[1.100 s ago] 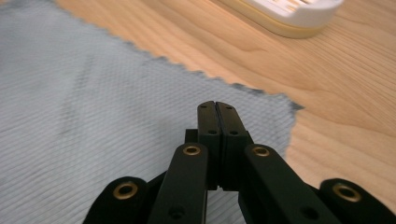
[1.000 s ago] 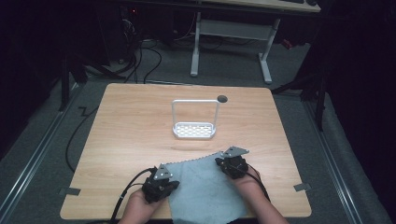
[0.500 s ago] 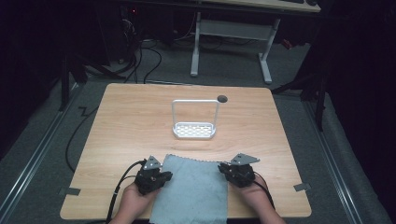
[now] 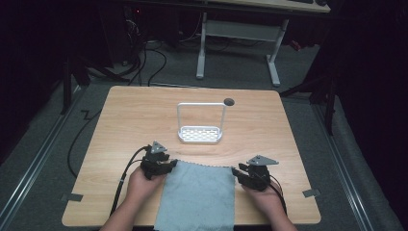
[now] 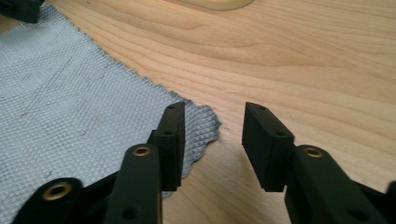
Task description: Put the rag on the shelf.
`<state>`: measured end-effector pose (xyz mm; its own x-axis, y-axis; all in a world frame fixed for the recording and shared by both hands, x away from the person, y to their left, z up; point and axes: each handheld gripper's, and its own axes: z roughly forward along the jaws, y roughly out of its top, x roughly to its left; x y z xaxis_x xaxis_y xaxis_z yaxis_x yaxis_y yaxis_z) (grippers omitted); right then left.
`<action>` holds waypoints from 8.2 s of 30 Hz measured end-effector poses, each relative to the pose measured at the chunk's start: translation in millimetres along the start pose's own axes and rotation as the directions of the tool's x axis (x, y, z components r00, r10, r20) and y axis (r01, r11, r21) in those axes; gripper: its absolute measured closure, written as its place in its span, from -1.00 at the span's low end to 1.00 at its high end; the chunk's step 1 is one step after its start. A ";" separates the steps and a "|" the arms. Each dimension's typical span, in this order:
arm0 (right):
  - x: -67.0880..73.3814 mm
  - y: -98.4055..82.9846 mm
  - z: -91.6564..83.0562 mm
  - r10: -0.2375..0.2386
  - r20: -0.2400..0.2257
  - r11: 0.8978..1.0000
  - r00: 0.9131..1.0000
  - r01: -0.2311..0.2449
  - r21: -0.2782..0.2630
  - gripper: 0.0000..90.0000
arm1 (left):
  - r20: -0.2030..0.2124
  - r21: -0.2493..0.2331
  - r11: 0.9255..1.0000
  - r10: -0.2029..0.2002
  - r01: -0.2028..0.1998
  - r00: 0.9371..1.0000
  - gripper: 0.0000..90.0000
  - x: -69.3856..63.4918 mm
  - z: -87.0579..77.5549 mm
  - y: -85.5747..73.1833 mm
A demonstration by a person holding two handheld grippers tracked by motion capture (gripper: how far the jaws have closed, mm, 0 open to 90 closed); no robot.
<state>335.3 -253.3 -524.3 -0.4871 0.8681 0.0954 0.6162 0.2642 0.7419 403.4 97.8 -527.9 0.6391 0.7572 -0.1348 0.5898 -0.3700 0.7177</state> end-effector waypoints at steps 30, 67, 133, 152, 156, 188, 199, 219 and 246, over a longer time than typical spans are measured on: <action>12.5 25.1 -15.4 -0.055 0.039 0.977 0.998 0.062 -0.202 0.97 | 0.072 -0.263 0.965 0.004 0.016 0.997 1.00 -15.9 -43.2 -3.4; 11.6 121.8 -86.8 -0.111 0.094 0.836 0.989 0.144 -0.530 0.98 | -0.040 -0.583 0.806 0.097 -0.102 0.994 1.00 -24.8 -120.3 86.1; -47.3 262.1 -4.7 -0.082 0.182 0.891 0.980 0.154 -0.427 0.98 | -0.225 -0.404 0.899 0.083 -0.170 0.971 1.00 72.2 -51.4 219.5; -64.8 210.6 48.1 -0.082 0.160 0.956 0.984 0.122 -0.265 0.98 | -0.055 -0.253 0.965 0.052 -0.064 0.997 1.00 82.9 5.4 158.4; -66.0 196.9 52.9 -0.051 0.126 0.959 0.991 0.084 -0.270 0.98 | -0.020 -0.270 0.962 0.023 -0.027 1.000 1.00 85.6 9.8 145.7; -75.8 160.2 57.8 0.038 0.113 0.966 0.993 -0.008 -0.259 0.45 | -0.050 -0.265 0.962 -0.080 0.064 0.996 0.14 100.4 -1.6 112.6; -86.2 158.8 42.2 0.043 0.131 0.962 0.991 -0.005 -0.272 0.09 | -0.111 -0.312 0.947 -0.120 0.080 0.987 0.09 113.9 -24.1 98.9; -78.9 166.3 20.1 0.022 0.154 0.942 0.988 0.031 -0.335 0.19 | -0.080 -0.342 0.932 -0.156 0.120 0.984 0.02 110.7 -26.3 105.4; -52.1 156.7 -23.5 -0.058 0.151 0.920 0.987 0.111 -0.375 0.11 | -0.125 -0.352 0.933 -0.125 0.074 0.984 -0.09 83.8 -74.6 42.1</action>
<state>442.7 -267.0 -397.4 -0.4226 0.9050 -0.0492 0.2811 0.1825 0.9421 445.0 185.9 -458.0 0.4939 0.8587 -0.1369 0.4240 -0.1003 0.9001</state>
